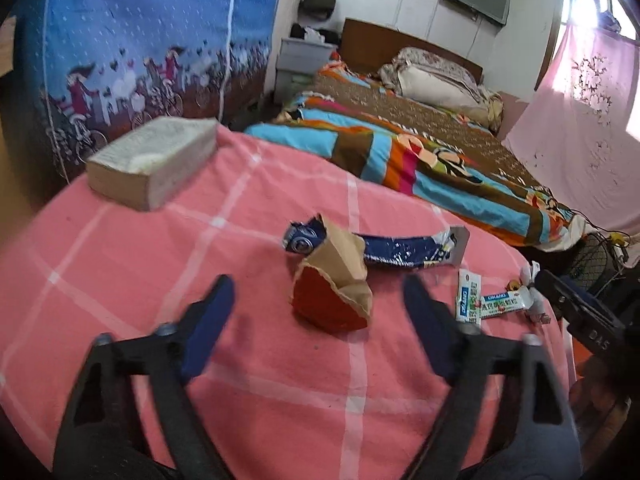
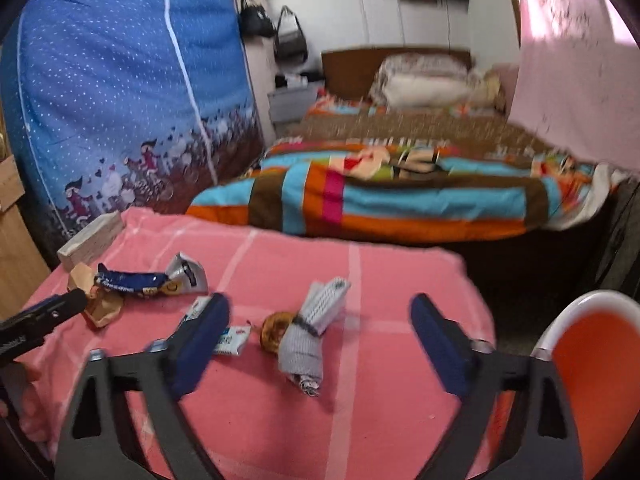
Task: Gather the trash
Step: 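Grasp the brown paper cup piece with the left tool while the right tool grasps the white mesh bundle, then carry both items over the orange bucket and open both tools, then move both tools back over the bed cover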
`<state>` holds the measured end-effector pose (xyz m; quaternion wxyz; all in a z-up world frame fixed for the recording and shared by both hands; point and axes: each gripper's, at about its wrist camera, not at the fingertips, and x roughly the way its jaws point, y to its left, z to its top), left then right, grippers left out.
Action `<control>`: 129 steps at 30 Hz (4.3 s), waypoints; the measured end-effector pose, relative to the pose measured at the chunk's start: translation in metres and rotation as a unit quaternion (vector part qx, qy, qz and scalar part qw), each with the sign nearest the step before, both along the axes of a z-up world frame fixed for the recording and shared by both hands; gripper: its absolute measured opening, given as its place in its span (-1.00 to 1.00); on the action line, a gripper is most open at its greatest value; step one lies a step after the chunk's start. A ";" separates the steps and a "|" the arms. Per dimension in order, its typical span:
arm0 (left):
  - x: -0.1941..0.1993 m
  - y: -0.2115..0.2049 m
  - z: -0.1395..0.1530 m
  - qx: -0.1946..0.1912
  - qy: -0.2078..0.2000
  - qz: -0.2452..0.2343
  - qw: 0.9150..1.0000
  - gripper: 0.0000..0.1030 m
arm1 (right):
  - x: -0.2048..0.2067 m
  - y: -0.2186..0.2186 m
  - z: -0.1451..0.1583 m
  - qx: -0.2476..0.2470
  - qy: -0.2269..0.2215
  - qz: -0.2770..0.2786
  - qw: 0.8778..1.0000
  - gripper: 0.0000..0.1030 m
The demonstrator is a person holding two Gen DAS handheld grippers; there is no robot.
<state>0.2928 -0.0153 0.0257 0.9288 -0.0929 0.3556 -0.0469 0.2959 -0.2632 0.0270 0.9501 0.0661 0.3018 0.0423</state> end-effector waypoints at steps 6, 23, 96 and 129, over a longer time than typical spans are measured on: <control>-0.005 0.002 0.002 -0.015 -0.001 0.001 1.000 -0.21 | 0.005 -0.002 -0.011 0.035 0.043 0.031 0.998 -0.23; -0.075 -0.027 0.047 0.017 -0.148 -0.019 0.989 -0.24 | -0.043 0.001 0.022 0.047 -0.079 0.067 0.994 -0.62; -0.106 -0.189 0.077 -0.039 -0.225 -0.148 0.962 1.00 | -0.175 -0.154 0.059 -0.002 -0.271 -0.171 0.947 0.86; -0.093 -0.013 0.057 0.067 -0.266 0.035 0.961 1.00 | -0.105 0.006 0.059 -0.036 -0.333 -0.009 0.942 1.00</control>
